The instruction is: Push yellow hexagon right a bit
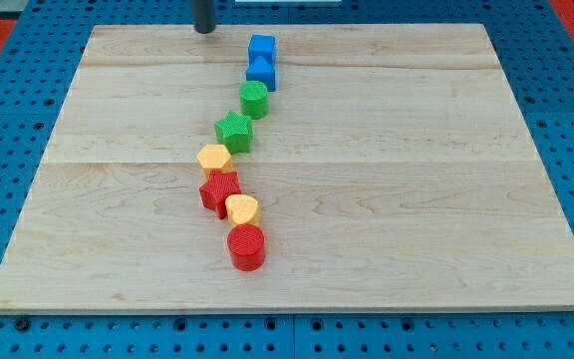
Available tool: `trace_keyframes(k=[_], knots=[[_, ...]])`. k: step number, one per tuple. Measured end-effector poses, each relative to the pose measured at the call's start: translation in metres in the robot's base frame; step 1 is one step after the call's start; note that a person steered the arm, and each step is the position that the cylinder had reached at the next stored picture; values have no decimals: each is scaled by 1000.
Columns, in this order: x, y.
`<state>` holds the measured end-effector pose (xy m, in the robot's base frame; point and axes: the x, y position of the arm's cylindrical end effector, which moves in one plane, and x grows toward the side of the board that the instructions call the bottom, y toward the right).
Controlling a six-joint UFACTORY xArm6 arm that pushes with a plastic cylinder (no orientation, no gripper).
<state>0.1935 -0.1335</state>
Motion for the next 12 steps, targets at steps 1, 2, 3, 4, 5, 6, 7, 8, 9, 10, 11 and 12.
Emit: trace_keyframes(k=[1,2,3,4,5,6,7,8,9,10,11,12], knots=[[38,1],[95,13],[135,14],[163,14],[190,14],[218,14],[241,10],[248,2],[248,2],[256,4],[256,8],[256,17]])
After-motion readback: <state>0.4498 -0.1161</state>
